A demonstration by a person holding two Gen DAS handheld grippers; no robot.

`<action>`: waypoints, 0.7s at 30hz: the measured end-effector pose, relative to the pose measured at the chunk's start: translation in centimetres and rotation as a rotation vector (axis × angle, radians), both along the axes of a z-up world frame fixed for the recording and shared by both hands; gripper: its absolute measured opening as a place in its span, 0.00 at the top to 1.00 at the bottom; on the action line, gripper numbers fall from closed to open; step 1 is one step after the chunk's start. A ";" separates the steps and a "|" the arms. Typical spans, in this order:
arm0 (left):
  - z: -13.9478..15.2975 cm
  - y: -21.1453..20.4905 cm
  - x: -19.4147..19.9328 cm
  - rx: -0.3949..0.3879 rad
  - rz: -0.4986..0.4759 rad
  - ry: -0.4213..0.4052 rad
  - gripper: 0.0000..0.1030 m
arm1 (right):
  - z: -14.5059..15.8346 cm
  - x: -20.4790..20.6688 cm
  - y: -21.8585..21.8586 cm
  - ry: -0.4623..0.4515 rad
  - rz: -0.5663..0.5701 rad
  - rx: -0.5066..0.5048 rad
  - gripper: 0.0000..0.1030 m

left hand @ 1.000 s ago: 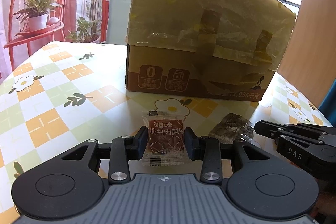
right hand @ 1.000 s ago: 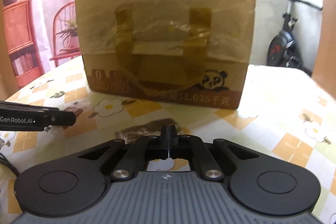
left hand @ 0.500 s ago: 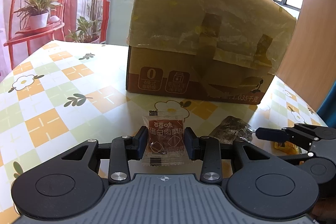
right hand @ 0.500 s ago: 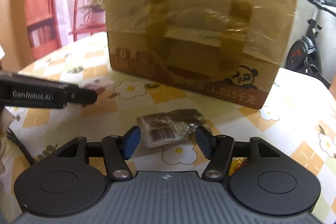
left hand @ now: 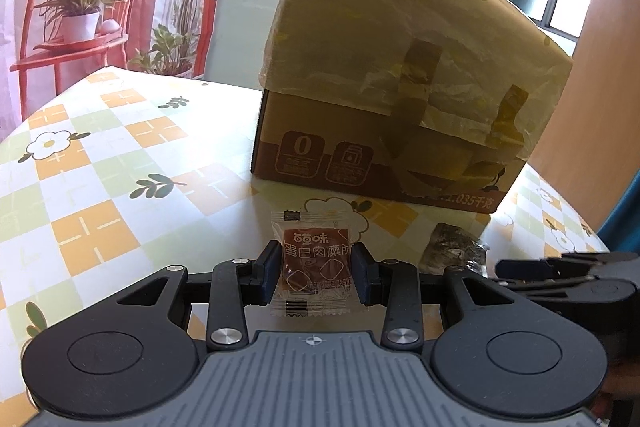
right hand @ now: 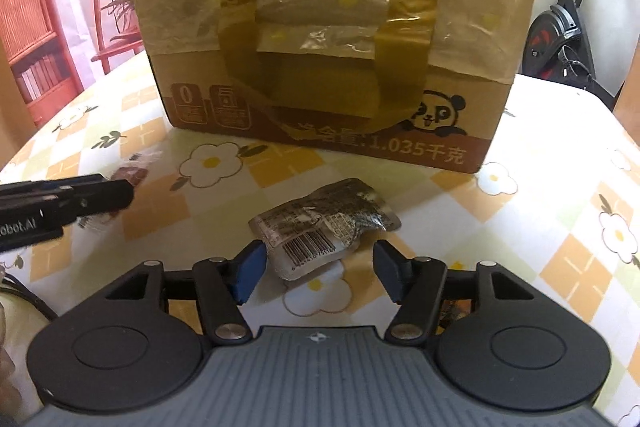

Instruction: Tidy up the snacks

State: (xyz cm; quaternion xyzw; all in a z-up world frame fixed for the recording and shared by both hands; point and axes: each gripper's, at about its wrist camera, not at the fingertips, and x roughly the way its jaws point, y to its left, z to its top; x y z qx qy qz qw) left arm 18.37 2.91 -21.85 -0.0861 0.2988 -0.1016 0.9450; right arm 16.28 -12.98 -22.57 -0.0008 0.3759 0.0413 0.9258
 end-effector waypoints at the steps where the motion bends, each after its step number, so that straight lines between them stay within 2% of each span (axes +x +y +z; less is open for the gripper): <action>1: 0.0 0.1 0.0 -0.003 -0.001 0.000 0.61 | 0.0 -0.2 -0.2 0.002 -0.002 -0.007 0.45; 3: 0.0 0.2 0.1 -0.010 -0.003 0.001 0.61 | -0.2 -0.7 -0.6 0.002 -0.005 -0.019 0.58; 8: -0.1 0.3 0.2 -0.013 -0.010 0.006 0.61 | 0.4 -1.7 -1.8 -0.004 -0.077 -0.014 0.57; 9: -0.1 0.3 0.2 -0.012 -0.012 0.005 0.61 | 0.7 -1.8 -1.8 -0.020 -0.079 0.001 0.53; 10: -0.1 0.3 0.1 -0.011 -0.012 0.004 0.61 | 0.9 -1.7 -1.7 -0.028 -0.079 0.004 0.43; 12: 0.0 0.4 0.1 -0.009 -0.012 0.000 0.61 | 1.2 -1.2 -1.4 -0.041 -0.078 -0.001 0.35; 18: -0.1 0.4 0.1 -0.007 -0.007 0.006 0.61 | 0.5 2.0 -0.3 -0.028 -0.100 0.016 0.32; 21: -0.1 0.4 0.1 -0.007 -0.009 0.001 0.61 | -0.4 3.9 1.1 0.009 -0.069 -0.083 0.32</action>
